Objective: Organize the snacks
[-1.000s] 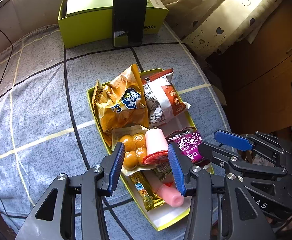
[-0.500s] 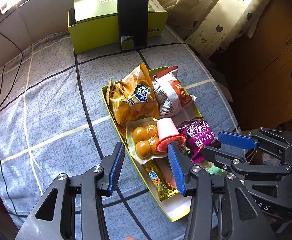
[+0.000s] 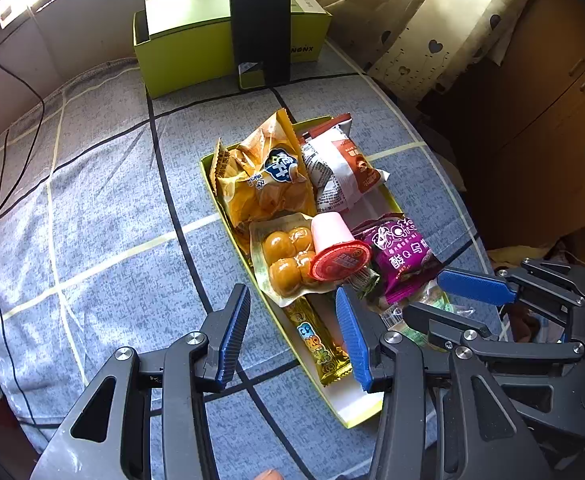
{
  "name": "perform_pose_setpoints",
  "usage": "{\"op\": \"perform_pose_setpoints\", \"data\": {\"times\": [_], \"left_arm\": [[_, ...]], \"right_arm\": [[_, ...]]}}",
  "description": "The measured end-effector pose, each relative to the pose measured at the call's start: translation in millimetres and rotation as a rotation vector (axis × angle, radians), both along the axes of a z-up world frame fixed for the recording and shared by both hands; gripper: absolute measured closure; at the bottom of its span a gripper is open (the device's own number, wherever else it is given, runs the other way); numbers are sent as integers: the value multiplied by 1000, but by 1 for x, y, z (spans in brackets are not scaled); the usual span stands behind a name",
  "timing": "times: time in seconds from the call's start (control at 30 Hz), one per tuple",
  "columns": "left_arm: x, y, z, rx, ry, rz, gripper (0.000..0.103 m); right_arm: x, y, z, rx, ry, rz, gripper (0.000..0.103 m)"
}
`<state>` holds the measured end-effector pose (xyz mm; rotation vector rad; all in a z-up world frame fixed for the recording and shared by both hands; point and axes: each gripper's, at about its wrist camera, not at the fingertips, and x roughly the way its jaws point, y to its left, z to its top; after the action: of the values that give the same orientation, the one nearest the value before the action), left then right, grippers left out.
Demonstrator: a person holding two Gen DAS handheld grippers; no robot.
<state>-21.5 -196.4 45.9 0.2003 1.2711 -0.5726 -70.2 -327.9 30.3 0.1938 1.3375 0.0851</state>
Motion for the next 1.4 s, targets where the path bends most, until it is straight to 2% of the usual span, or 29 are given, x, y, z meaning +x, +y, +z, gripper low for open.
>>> {"op": "perform_pose_setpoints", "data": {"times": [0.33, 1.4], "left_arm": [[-3, -1, 1, 16, -21, -8, 57], [-6, -2, -9, 46, -12, -15, 57]], "right_arm": [[-2, 2, 0, -3, 3, 0, 68], [-3, 3, -5, -8, 17, -6, 68]]}}
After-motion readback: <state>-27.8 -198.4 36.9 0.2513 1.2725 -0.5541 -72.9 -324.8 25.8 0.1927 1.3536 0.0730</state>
